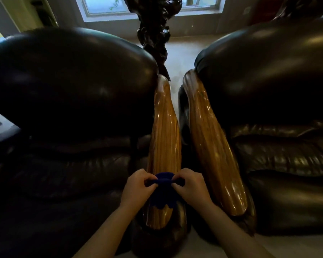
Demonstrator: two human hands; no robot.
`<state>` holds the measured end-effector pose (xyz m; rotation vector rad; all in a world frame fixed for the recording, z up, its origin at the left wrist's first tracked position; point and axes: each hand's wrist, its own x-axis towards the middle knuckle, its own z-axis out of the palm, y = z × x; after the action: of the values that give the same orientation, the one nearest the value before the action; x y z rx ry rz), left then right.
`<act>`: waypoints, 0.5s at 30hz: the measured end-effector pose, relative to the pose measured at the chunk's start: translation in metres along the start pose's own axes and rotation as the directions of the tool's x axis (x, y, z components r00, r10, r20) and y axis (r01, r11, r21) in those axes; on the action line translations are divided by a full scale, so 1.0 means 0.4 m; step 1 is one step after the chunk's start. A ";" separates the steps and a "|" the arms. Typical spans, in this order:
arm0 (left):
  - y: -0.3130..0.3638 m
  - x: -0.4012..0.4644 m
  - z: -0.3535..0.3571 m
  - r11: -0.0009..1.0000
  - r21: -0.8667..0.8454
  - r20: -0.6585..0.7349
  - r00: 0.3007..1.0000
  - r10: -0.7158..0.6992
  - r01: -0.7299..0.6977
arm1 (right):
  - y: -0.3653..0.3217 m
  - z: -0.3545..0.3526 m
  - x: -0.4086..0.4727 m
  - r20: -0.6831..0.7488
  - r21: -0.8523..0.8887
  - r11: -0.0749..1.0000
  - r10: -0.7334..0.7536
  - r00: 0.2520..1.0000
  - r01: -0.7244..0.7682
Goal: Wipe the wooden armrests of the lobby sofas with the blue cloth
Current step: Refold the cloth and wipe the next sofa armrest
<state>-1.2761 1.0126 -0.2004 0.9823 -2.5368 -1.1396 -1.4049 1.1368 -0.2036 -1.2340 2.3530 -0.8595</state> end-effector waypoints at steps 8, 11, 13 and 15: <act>-0.200 0.021 0.165 0.996 0.087 -0.119 0.992 0.046 -0.036 | 0.105 0.240 -0.002 -0.174 -0.208 0.978 -0.035 0.984 -0.002; -0.247 0.026 0.231 0.995 0.099 -0.011 0.999 0.031 -0.029 | 0.112 0.318 -0.002 -0.212 -0.251 0.966 0.006 0.977 -0.060; -0.268 0.041 0.274 0.982 0.187 0.031 0.999 0.011 -0.016 | 0.120 0.367 0.000 -0.234 -0.254 0.963 0.028 0.972 -0.088; -0.277 0.057 0.302 0.930 0.362 -0.044 0.996 0.077 -0.056 | 0.132 0.400 0.004 -0.234 -0.289 0.955 0.004 0.972 -0.074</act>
<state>-1.2895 1.0162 -0.3652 0.9780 -2.7659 -0.6253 -1.3501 1.1022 -0.3592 -1.2493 2.7655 -0.6870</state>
